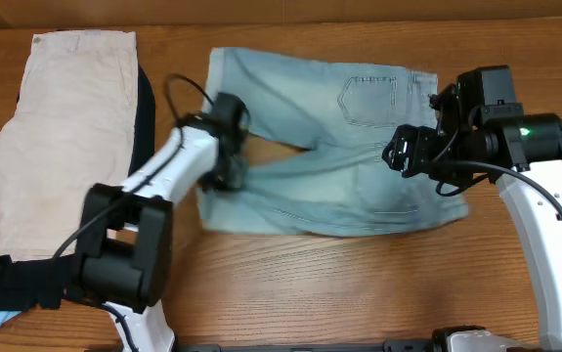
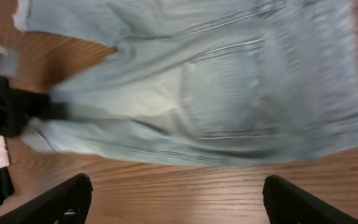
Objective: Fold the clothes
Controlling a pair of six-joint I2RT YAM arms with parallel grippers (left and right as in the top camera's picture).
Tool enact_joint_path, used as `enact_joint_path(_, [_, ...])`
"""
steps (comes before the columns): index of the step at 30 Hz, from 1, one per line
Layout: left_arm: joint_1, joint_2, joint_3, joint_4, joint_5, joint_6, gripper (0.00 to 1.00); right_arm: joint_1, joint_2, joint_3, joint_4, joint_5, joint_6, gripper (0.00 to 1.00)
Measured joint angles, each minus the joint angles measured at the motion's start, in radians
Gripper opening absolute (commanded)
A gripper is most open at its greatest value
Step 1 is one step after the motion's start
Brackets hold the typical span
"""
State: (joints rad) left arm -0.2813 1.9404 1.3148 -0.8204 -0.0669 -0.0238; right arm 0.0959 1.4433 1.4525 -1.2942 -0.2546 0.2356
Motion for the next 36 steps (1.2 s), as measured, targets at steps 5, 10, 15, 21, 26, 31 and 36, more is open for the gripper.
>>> enact_joint_path(5, [0.093, 0.000, 0.093, -0.008, -0.095, 0.000, 1.00, 0.000, 0.038, 0.000, 0.011, 0.000, 0.000, 0.91])
enact_joint_path(10, [0.105, 0.000, 0.193, -0.148, -0.077, 0.008, 1.00, 0.000, 0.058, 0.000, 0.039, 0.000, 0.000, 0.91])
enact_joint_path(15, [0.098, 0.000, 0.232, -0.238, 0.039, 0.035, 1.00, 0.000, 0.058, 0.000, 0.060, 0.000, 0.000, 0.91])
enact_joint_path(21, [0.098, 0.001, 0.226, -0.297, 0.103, 0.041, 1.00, 0.000, 0.058, 0.000, 0.074, 0.000, -0.001, 0.92])
enact_joint_path(26, [0.098, 0.002, 0.191, -0.251, 0.112, 0.026, 1.00, 0.000, 0.058, 0.000, 0.082, 0.016, -0.001, 0.93])
enact_joint_path(31, [0.098, 0.005, 0.167, -0.149, 0.112, 0.024, 0.30, 0.000, 0.058, 0.000, 0.082, 0.049, -0.001, 0.93])
enact_joint_path(36, [0.098, 0.006, 0.159, -0.099, 0.112, 0.027, 0.04, 0.000, 0.058, 0.000, 0.092, 0.060, -0.001, 0.93])
